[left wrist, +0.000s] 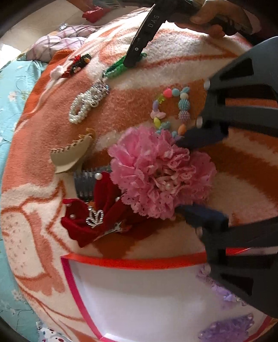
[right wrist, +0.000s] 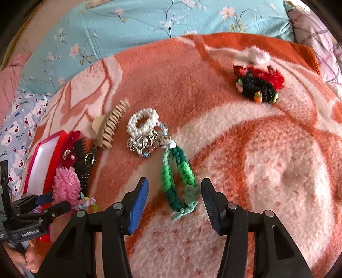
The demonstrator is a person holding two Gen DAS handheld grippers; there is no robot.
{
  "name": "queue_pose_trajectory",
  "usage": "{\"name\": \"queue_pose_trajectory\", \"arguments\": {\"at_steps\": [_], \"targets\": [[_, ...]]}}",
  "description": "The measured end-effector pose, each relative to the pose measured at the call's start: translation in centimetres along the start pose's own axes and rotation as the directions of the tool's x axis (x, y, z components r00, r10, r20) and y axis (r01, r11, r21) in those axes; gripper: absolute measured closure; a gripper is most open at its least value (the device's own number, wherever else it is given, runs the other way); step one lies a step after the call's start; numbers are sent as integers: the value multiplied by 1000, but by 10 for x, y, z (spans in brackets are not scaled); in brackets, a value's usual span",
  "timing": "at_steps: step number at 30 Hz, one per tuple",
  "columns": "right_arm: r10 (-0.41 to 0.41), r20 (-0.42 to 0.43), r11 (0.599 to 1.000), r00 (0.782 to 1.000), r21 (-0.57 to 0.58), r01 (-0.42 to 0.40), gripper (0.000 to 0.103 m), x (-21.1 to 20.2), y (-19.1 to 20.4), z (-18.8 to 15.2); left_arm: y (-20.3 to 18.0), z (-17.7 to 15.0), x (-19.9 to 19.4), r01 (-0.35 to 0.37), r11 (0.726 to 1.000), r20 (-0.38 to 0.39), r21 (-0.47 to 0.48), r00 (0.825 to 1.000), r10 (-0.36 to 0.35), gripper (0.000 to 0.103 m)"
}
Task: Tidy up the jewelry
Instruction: 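Grasp the pink pom-pom tie with the left tool while the right tool grasps the green braided tie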
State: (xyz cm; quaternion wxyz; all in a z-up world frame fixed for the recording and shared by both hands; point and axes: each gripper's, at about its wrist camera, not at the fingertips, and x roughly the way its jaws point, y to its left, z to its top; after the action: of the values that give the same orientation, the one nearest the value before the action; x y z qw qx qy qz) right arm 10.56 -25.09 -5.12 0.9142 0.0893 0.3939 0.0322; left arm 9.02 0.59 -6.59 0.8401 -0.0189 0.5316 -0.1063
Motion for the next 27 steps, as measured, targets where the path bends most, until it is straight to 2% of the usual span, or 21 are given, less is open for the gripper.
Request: {"name": "queue_pose_trajectory", "arguments": {"at_steps": [2, 3, 4, 5, 6, 12, 20, 27], "targets": [[-3, 7, 1000, 1000, -3, 3, 52, 3, -1, -2, 1, -1, -1, 26, 1000, 3, 1, 1000, -26, 79], [-7, 9, 1000, 1000, -3, 7, 56, 3, -1, -2, 1, -2, -4, 27, 1000, 13, 4, 1000, -28, 82], [-22, 13, 1000, 1000, -8, 22, 73, 3, -1, -2, 2, -2, -7, 31, 999, 21, 6, 999, -31, 84], [-29, 15, 1000, 999, -9, 29, 81, 2, -1, -2, 2, -3, -11, 48, 999, 31, 5, 998, -48, 84], [-14, 16, 1000, 1000, -2, 14, 85, 1, -2, -2, 3, -4, -14, 57, 998, 36, 3, 998, -57, 85], [10, 29, 1000, 1000, 2, -10, 93, -9, 2, -5, 6, -9, -34, 73, 997, 75, 0, 995, -73, 86], [40, 70, 999, 997, -5, -40, 93, -33, 15, -6, 18, -15, -56, 69, 997, 115, -25, 991, -66, 86], [111, 80, 994, 991, -23, -109, 93, -45, 39, -12, 39, -24, -71, 56, 996, 144, -73, 989, -45, 86]]}}
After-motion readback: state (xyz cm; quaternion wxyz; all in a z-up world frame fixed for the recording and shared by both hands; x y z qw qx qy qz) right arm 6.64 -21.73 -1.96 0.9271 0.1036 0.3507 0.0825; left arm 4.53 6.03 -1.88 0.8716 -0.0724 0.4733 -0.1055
